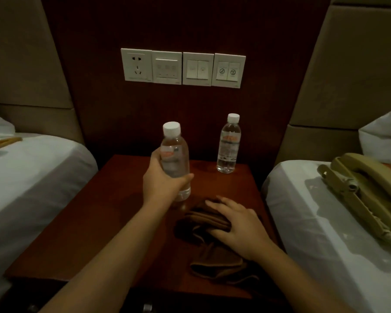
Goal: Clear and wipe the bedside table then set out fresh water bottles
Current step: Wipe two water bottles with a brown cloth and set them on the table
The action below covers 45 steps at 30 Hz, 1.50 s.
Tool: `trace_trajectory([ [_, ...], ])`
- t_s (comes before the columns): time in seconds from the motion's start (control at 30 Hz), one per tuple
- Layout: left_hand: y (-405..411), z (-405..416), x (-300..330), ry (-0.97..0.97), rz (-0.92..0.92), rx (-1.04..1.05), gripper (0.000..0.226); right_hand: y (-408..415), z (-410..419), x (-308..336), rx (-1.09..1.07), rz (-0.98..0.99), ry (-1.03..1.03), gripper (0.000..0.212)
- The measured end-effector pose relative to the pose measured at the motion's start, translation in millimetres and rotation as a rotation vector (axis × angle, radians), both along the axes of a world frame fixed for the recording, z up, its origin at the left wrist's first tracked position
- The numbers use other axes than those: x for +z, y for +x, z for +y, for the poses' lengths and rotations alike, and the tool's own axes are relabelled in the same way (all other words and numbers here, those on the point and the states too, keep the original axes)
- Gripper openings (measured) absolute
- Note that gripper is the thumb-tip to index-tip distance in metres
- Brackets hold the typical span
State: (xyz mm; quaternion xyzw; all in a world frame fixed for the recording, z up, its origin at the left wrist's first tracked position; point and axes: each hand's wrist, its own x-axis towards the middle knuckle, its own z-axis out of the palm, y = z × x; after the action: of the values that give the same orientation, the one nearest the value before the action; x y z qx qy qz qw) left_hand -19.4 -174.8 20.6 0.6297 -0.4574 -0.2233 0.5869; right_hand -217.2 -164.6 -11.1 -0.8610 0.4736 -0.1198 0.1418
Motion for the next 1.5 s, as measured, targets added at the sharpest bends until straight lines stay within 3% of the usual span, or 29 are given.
trace_trajectory([
  [0.4, -14.8, -150.1, -16.5, 0.003, -0.052, -0.116, 0.087, 2.1, -19.9, -5.6, 0.028, -0.087, -0.001, 0.071],
  [0.8, -18.7, -168.0, -27.8, 0.056, -0.017, -0.161, 0.082, 4.4, -27.4, -9.6, 0.013, -0.116, -0.015, 0.065],
  [0.93, -7.2, -146.0, -29.0, 0.088, -0.01, -0.152, 0.1, 6.7, -33.3, -8.5, 0.01, -0.106, -0.019, 0.068],
  [1.2, 23.1, 15.8, 4.8, -0.164, 0.003, -0.076, 0.041, 13.3, -38.1, -5.5, -0.004, -0.115, -0.038, 0.071],
  [1.37, 14.7, 98.2, 5.9, -0.088, -0.017, -0.142, 0.033, 13.3, -36.1, -6.2, -0.078, -0.241, -0.019, 0.075],
  [1.5, 4.3, 142.2, -1.2, -0.018, -0.011, -0.105, 0.031, 12.6, -32.7, -6.0, -0.07, -0.266, -0.057, 0.051],
])
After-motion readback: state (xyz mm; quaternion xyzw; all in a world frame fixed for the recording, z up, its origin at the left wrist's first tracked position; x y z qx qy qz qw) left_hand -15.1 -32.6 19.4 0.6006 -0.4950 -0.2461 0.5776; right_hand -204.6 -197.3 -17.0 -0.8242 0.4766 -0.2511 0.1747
